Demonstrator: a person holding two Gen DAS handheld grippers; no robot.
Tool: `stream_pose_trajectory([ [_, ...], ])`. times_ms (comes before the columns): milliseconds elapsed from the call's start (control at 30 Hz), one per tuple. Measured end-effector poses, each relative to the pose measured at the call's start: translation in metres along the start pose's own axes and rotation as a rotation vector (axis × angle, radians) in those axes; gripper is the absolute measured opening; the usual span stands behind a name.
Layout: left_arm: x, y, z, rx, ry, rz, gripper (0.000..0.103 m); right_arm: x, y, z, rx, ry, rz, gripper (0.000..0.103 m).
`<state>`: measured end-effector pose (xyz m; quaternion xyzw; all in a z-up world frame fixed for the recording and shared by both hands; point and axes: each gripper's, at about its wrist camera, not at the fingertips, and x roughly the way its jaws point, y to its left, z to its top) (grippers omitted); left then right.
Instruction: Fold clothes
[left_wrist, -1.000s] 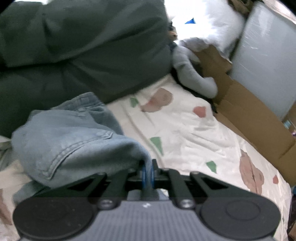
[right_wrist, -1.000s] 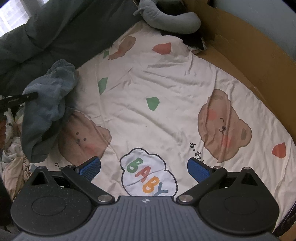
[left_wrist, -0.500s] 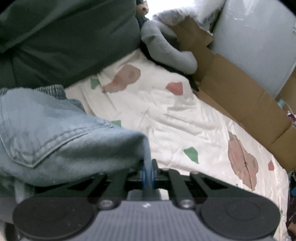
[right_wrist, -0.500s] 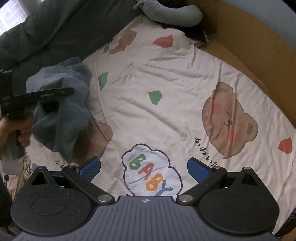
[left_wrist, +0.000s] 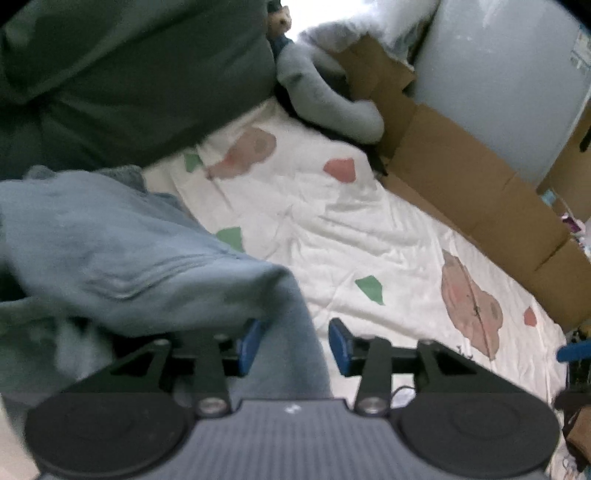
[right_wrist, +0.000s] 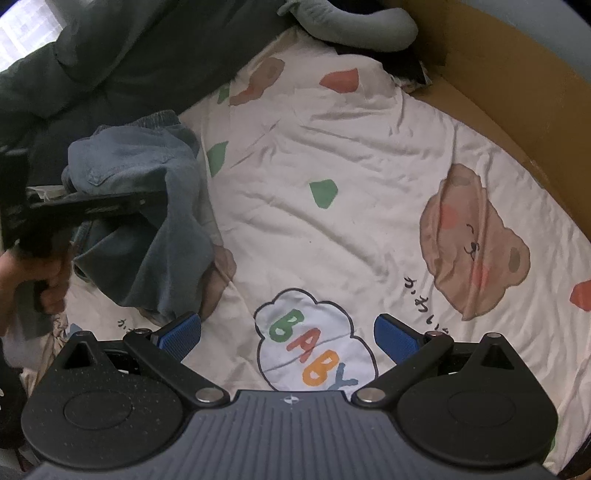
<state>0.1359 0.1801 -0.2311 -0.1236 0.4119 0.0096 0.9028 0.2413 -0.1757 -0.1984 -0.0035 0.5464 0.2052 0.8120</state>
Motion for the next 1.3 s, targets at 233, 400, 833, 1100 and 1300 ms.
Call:
stream_pose_trajectory([
  [233,-0.044,0.023,-0.001,-0.006,-0.049,0.040,0.064,-0.005,0.016,0.006,-0.045,-0.020,0.016,0.102],
  [400,-0.056,0.051,0.002,-0.046,-0.059,0.094,0.067,-0.007,0.028,0.010,-0.063,-0.036,0.032,0.102],
  [833,-0.014,0.099,0.025,-0.205,-0.088,0.083,0.076,0.003,0.042,0.021,-0.084,-0.056,0.075,0.102],
  [1100,-0.005,0.091,0.040,-0.218,-0.124,0.001,0.015,0.009,0.035,0.019,-0.074,-0.047,0.087,0.102],
  [1300,0.007,0.063,0.055,-0.165,-0.141,-0.052,0.008,0.011,0.030,0.020,-0.057,-0.055,0.102,0.102],
])
